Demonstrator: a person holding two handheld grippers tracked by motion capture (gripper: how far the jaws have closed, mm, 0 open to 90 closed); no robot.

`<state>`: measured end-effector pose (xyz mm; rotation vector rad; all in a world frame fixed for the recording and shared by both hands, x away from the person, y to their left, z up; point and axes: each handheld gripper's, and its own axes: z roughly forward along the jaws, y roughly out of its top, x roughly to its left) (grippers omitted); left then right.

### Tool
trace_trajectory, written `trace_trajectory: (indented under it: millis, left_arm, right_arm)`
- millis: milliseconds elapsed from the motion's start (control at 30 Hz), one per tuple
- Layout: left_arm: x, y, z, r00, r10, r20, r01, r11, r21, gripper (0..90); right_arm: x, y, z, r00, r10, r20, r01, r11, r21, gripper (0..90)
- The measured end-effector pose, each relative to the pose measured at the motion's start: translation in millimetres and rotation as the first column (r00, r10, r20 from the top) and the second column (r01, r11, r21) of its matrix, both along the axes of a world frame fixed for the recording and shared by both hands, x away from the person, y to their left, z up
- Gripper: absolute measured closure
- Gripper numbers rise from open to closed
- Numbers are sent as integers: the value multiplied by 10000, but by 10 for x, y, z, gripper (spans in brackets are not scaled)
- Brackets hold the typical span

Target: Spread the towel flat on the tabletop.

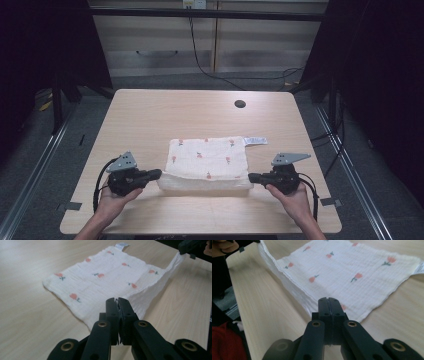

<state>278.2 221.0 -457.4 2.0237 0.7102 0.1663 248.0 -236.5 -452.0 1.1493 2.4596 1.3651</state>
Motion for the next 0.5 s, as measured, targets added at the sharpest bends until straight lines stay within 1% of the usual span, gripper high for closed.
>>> trace_trajectory:
  millis: [33,67,100,133,167,200,267,333,367,400,467,500]
  left_arm:
    - [-19,-3,-38,10000,8,-53,-8,10000,63,879]
    - [-35,-4,-74,9999,-87,-94,88,9998,166,878]
    - [-58,-8,-105,9998,-121,-150,124,9998,175,879]
    - [-97,-11,-142,9992,-281,-275,286,9994,188,874]
    - [-97,-11,-142,9992,-281,-275,286,9994,188,871]
    - [-115,-11,-150,9988,-415,-271,422,9988,244,867]
    - [-117,-3,-144,9986,-461,-245,463,9989,74,861]
    - [-114,4,-143,9985,-477,-285,478,9989,32,851]
    - [-117,7,-143,9983,-455,-374,452,9989,-82,832]
    - [-118,16,-136,9978,-568,-339,565,9983,-118,800]
    - [-119,18,-134,9978,-566,-344,562,9983,-139,773]
    - [-115,25,-129,9971,-659,-385,651,9976,-229,773]
  right_arm:
    - [-22,0,-29,10000,31,-54,-31,10000,25,900]
    - [-41,-1,-56,9999,42,-125,-42,10000,17,900]
    - [-52,-3,-82,9997,50,-223,-49,10000,18,900]
    - [-72,-10,-128,9992,85,-394,-85,10000,12,899]
    - [-72,-10,-128,9992,85,-394,-85,10000,12,899]
    - [-96,-14,-167,9985,177,-527,-175,9998,31,897]
    - [-125,-9,-194,9976,280,-628,-278,9996,48,894]
    - [-141,-8,-202,9974,289,-656,-286,9996,60,892]
    - [-154,-7,-205,9972,327,-671,-321,9994,99,889]
    - [-175,-12,-202,9972,358,-659,-349,9993,146,875]
    - [-182,-24,-195,9969,383,-686,-368,9991,227,852]
    - [-182,-24,-195,9969,383,-686,-368,9991,227,852]
